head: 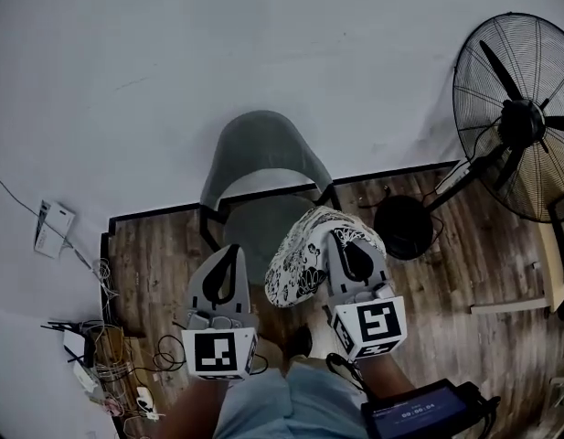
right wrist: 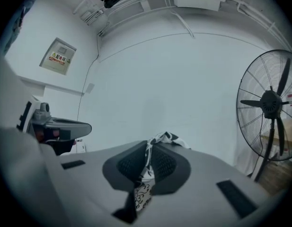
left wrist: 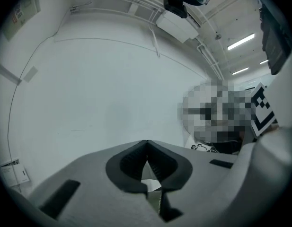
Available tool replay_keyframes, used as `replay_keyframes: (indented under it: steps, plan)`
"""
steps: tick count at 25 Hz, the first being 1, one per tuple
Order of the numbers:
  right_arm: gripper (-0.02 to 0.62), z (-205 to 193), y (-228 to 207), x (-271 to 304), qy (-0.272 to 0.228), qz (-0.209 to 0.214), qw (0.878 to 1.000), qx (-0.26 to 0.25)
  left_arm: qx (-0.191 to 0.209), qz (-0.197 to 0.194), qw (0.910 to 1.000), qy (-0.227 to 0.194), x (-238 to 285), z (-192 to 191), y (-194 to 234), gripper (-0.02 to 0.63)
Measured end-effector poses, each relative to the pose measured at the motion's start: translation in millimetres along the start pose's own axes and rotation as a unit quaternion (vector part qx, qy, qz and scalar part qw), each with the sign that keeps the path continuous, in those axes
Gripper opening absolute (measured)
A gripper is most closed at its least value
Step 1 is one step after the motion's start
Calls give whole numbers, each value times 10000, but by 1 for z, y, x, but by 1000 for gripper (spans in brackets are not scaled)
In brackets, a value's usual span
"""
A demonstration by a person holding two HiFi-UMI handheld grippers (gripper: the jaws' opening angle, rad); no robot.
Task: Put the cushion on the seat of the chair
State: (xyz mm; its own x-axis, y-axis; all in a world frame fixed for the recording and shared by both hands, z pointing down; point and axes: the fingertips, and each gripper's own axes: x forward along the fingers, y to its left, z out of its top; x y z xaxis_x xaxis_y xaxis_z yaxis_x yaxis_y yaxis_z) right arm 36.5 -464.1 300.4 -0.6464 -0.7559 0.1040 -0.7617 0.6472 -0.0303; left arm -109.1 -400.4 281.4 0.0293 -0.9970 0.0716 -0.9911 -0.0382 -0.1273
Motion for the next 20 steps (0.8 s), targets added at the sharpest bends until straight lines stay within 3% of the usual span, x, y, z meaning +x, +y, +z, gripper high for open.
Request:
replay_keyframes:
  steps: [5, 10, 20]
  plan:
    - [14, -6, 6, 24, 109, 49, 9999, -63, -82, 43, 9999, 61, 15, -10, 18, 9]
    - [14, -16, 10, 60, 304, -77, 9995, -16, -413, -21, 9989, 235, 40, -23, 43, 9]
    - [14, -39, 22, 166, 762, -123, 9969, 131, -695, 54, 9970, 347, 100, -45, 127, 9]
